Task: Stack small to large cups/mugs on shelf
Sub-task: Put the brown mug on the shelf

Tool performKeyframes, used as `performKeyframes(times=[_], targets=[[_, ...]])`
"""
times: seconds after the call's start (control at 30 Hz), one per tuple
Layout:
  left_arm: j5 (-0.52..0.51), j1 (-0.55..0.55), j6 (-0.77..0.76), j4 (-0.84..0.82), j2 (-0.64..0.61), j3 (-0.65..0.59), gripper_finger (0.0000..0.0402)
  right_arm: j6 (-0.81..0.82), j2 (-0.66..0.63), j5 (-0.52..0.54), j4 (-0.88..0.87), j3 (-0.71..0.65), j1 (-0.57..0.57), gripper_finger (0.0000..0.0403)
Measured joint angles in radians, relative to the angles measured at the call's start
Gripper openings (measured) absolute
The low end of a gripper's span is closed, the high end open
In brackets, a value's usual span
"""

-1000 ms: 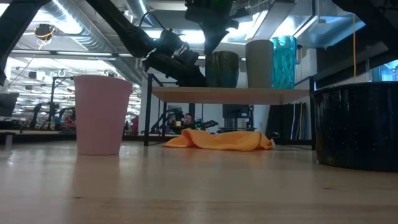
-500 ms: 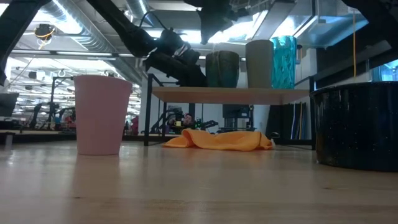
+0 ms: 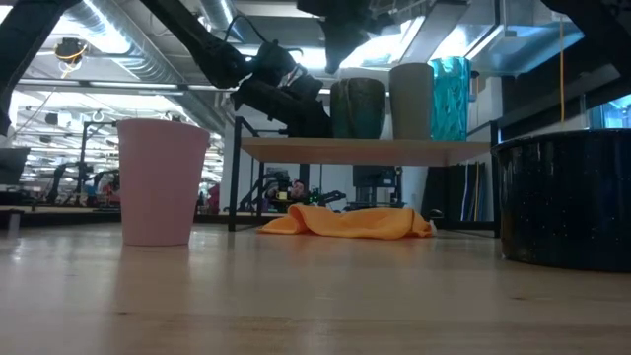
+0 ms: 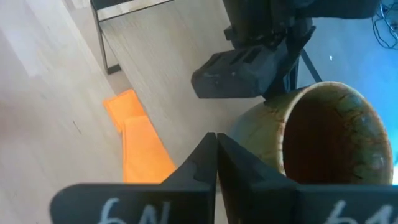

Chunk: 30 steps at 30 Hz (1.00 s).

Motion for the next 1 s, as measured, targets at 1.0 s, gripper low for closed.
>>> performKeyframes(times=[1.0], targets=[[0.0, 0.0, -0.001, -0.006, 0.0, 0.0, 0.0075, -0.072, -0.002, -0.071, -0.008, -0.04, -0.043, 0.0014]])
